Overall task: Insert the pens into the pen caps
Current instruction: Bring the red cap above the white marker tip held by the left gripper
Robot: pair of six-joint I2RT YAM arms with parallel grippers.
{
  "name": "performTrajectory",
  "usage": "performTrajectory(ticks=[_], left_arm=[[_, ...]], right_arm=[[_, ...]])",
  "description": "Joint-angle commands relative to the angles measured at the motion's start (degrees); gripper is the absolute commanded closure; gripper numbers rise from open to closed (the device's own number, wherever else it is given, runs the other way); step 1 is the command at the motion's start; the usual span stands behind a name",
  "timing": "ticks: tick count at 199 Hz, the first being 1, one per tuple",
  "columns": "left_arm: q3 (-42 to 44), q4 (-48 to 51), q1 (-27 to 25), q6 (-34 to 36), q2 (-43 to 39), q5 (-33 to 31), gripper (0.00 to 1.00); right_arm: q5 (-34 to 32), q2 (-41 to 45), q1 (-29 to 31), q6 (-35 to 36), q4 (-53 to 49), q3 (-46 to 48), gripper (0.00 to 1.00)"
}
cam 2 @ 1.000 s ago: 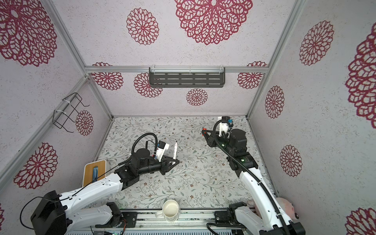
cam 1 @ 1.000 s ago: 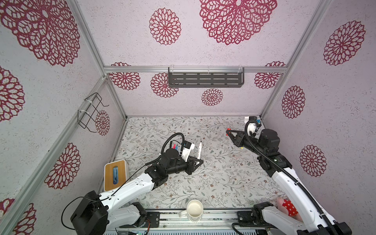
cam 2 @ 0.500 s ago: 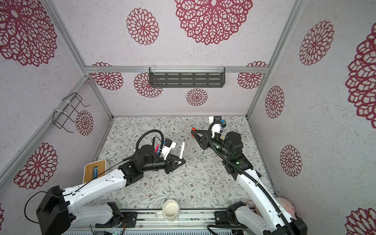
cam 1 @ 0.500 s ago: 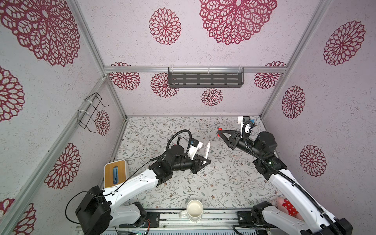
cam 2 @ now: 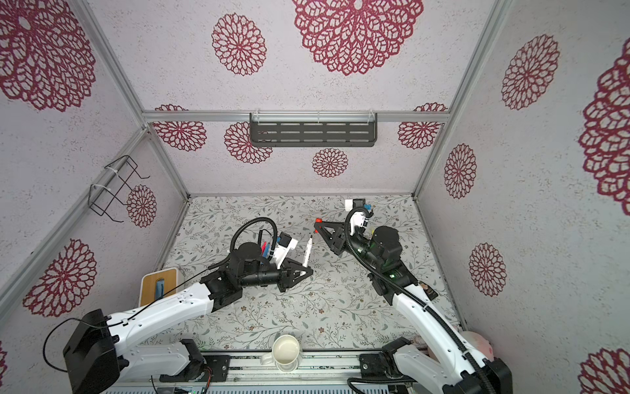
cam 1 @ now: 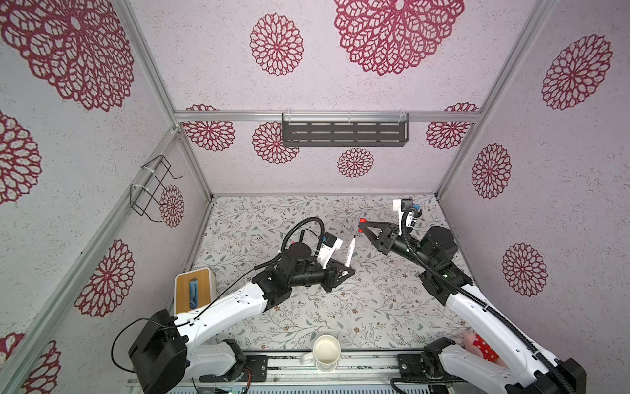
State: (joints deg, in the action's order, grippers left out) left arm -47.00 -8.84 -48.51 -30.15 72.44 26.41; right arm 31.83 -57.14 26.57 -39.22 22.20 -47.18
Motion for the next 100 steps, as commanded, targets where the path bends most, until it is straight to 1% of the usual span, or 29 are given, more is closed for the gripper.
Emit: performTrajectory(ticks=[1, 100], left_arm=[[-1.7, -0.9, -0.7, 1.3, 0.4, 0.0, 1.00], [-2.2, -1.0, -1.1, 1.4, 0.2, -0.2, 1.00]], right_arm=[[-0.6, 0.5, 0.7, -0.7, 3.8, -0.4, 0.85], [-1.2, -0.9, 2.1, -0.9, 5.6, 0.3, 0.85]])
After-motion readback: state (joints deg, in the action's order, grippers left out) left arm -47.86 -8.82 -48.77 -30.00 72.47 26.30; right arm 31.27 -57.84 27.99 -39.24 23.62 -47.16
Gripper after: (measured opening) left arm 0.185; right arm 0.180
